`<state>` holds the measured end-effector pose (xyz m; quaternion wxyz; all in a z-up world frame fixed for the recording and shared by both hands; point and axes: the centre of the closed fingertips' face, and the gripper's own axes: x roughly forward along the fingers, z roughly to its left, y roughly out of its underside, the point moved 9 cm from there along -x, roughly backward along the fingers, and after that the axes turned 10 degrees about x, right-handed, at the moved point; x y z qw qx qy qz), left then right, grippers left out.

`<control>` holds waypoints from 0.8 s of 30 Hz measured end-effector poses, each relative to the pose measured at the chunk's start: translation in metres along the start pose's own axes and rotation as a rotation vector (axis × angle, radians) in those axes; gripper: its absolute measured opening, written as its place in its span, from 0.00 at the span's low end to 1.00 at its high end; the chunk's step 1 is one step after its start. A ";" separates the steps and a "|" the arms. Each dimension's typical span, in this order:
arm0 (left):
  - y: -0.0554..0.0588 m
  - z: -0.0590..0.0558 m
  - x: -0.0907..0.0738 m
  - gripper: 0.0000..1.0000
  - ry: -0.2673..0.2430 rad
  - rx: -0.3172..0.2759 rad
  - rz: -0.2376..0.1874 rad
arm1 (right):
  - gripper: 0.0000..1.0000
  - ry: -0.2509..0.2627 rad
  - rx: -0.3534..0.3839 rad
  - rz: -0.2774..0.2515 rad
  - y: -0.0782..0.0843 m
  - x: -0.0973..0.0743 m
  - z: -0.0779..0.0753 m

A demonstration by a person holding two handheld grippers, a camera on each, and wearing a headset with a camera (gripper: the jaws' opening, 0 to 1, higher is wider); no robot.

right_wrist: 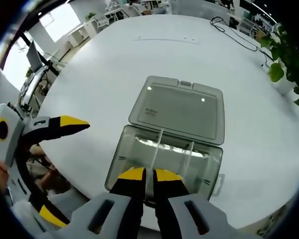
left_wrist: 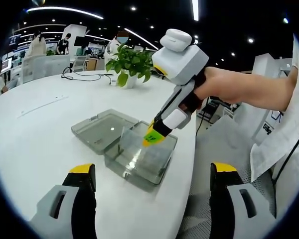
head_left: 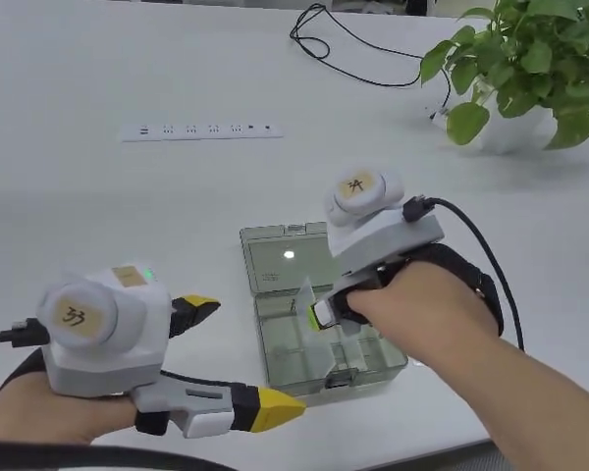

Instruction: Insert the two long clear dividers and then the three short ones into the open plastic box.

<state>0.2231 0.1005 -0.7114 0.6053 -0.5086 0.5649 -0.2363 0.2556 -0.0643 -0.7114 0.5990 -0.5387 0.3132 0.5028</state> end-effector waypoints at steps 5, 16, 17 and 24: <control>0.002 0.000 0.000 0.99 0.002 0.005 0.005 | 0.07 -0.025 0.011 0.008 0.001 0.005 -0.001; 0.003 0.001 0.000 0.99 0.000 0.003 0.006 | 0.07 -0.060 0.067 0.010 0.004 0.008 -0.004; 0.003 0.001 0.000 0.99 0.000 0.002 0.005 | 0.07 -0.061 0.068 0.010 0.004 0.009 -0.005; 0.003 0.002 -0.001 0.98 -0.004 -0.004 0.001 | 0.07 -0.067 0.110 0.023 0.001 0.008 -0.006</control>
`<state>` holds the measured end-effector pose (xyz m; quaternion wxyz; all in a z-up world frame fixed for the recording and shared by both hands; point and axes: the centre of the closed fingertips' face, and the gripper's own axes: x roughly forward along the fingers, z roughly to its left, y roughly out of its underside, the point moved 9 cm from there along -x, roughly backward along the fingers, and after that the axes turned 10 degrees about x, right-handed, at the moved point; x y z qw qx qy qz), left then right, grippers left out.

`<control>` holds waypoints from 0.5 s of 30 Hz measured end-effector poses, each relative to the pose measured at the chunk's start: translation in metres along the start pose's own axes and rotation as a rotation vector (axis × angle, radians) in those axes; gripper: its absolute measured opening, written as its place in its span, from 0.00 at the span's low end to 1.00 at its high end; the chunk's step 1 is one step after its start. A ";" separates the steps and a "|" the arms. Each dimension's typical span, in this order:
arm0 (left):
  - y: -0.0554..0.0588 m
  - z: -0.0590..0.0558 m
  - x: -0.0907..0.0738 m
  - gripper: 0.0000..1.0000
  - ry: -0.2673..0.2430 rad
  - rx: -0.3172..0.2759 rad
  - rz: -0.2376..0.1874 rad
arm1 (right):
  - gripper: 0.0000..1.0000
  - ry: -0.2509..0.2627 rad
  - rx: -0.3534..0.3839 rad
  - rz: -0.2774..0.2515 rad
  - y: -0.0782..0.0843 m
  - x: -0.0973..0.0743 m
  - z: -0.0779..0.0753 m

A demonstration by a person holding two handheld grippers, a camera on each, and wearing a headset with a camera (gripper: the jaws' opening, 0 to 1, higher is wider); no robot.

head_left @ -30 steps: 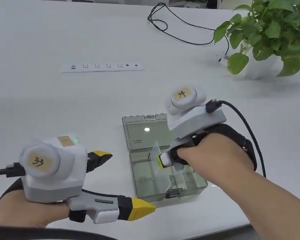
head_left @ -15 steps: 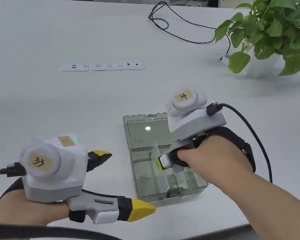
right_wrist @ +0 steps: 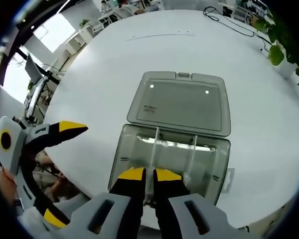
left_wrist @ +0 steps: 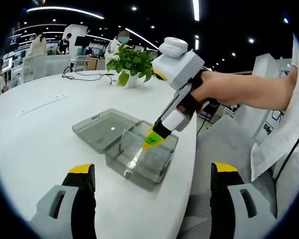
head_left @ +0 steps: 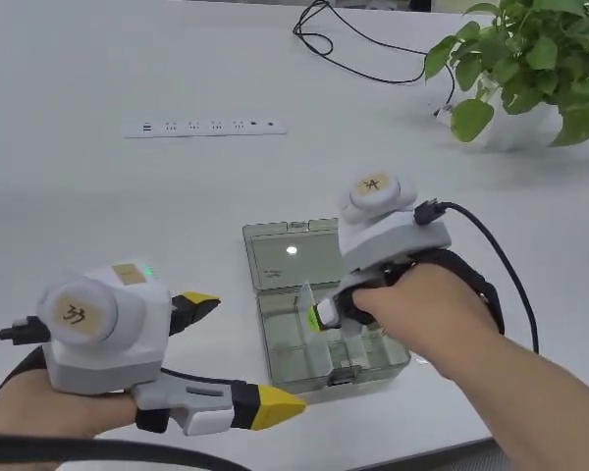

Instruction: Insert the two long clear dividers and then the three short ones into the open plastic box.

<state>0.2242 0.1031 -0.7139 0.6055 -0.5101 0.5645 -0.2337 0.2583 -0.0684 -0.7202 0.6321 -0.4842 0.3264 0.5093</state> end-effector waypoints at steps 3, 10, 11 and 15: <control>0.000 0.000 0.000 0.98 0.001 0.001 0.000 | 0.07 -0.009 0.026 0.000 -0.002 -0.003 -0.001; 0.001 0.001 0.001 0.98 0.000 -0.003 -0.004 | 0.07 -0.032 0.073 -0.002 -0.002 -0.003 -0.003; 0.001 0.001 0.001 0.98 0.000 -0.004 -0.004 | 0.07 -0.034 0.079 -0.002 -0.002 -0.003 -0.004; 0.001 0.002 0.001 0.98 -0.002 -0.007 -0.007 | 0.07 -0.050 0.106 -0.001 -0.002 -0.003 -0.005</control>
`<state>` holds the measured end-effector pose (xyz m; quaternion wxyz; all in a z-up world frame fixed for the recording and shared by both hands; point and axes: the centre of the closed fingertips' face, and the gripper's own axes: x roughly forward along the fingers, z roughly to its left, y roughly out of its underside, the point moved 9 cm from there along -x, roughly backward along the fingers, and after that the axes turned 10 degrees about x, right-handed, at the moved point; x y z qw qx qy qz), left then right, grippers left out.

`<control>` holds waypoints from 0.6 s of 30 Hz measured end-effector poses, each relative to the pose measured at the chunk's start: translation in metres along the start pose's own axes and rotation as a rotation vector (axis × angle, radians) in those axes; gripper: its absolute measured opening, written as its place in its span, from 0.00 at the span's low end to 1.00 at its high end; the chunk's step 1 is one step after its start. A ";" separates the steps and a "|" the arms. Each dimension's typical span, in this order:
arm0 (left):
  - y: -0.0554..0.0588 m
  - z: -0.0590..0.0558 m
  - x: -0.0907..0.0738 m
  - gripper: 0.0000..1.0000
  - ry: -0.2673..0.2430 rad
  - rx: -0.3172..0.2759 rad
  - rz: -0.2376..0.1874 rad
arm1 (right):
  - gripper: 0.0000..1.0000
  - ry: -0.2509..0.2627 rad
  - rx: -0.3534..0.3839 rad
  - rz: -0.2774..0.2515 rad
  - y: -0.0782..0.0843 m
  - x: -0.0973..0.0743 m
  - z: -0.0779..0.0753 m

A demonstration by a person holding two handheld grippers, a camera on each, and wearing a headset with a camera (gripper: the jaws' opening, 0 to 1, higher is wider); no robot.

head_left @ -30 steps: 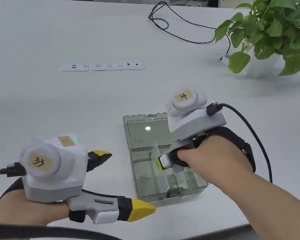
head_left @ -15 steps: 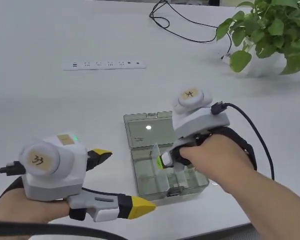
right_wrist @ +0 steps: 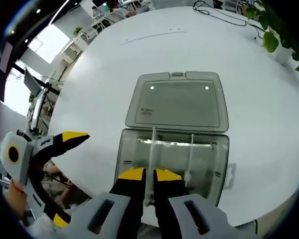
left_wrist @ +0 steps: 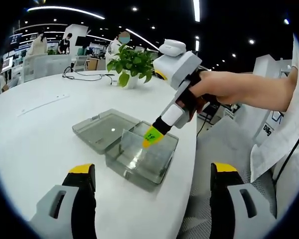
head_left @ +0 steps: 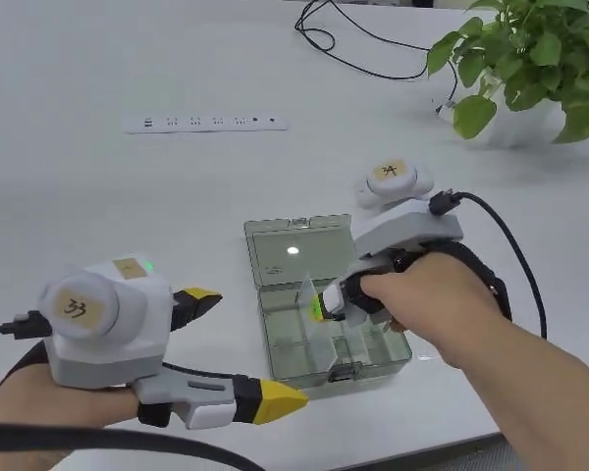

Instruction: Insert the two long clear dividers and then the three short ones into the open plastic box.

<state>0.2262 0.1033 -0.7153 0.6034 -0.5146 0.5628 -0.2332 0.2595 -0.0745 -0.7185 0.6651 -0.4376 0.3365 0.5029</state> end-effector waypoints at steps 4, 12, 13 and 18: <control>0.000 0.000 0.000 0.98 0.001 -0.003 -0.002 | 0.07 -0.017 0.029 -0.003 0.000 0.000 -0.002; -0.001 -0.001 0.001 0.98 0.006 0.002 -0.002 | 0.07 -0.045 0.070 -0.017 0.001 0.000 -0.004; -0.001 -0.001 0.002 0.98 0.008 0.004 0.001 | 0.07 -0.045 0.071 -0.016 0.001 0.000 -0.004; -0.001 -0.001 0.002 0.98 0.006 0.001 -0.002 | 0.07 -0.057 0.097 -0.018 0.002 -0.001 -0.006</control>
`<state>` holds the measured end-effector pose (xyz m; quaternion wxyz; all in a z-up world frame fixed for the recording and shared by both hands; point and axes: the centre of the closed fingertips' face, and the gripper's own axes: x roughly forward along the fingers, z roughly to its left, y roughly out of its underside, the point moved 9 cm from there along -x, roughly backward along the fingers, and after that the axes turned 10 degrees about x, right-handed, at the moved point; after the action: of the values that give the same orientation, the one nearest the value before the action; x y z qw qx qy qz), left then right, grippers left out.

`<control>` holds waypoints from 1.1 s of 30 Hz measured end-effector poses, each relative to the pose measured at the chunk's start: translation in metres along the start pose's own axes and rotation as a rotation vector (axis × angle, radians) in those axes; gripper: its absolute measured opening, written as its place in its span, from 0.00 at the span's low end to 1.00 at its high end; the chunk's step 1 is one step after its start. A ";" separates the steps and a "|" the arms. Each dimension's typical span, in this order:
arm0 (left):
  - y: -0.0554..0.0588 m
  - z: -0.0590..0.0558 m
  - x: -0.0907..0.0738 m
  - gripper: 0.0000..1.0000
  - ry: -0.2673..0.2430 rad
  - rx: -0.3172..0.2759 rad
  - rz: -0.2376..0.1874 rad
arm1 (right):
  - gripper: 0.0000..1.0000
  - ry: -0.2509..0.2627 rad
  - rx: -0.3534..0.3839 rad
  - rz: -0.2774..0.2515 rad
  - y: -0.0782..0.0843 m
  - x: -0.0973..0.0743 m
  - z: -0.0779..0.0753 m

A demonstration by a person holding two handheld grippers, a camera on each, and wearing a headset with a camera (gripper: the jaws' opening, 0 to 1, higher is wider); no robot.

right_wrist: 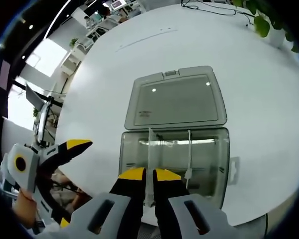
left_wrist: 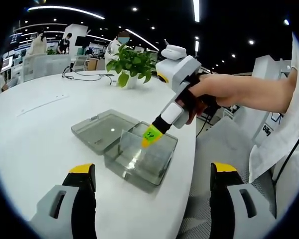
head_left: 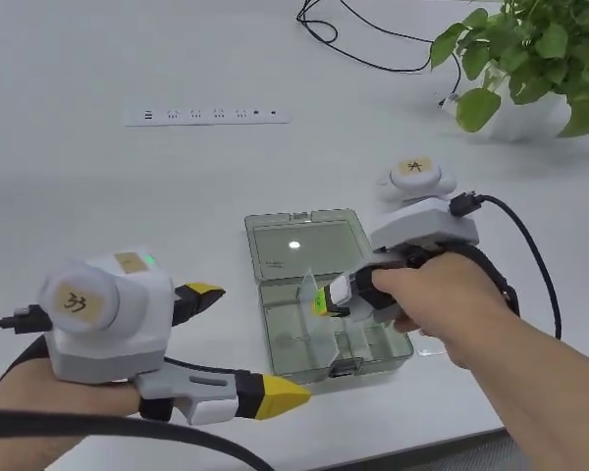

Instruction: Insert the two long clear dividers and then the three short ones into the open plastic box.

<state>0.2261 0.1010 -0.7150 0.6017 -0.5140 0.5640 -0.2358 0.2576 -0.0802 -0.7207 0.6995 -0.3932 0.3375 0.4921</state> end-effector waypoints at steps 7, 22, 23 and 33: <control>0.001 0.001 0.001 0.97 0.002 -0.005 0.000 | 0.07 -0.001 0.011 -0.006 0.000 -0.001 0.001; 0.000 0.002 0.002 0.97 0.002 -0.013 -0.008 | 0.06 0.004 0.032 -0.007 0.001 -0.002 0.001; 0.001 0.002 0.002 0.97 0.002 -0.015 -0.008 | 0.06 0.004 0.034 -0.008 0.001 -0.003 0.000; 0.000 0.001 0.002 0.96 0.002 -0.014 -0.009 | 0.06 0.009 0.013 -0.046 0.005 -0.003 0.000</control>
<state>0.2277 0.0992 -0.7156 0.5965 -0.5205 0.5639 -0.2351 0.2523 -0.0804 -0.7191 0.7116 -0.3985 0.3347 0.4719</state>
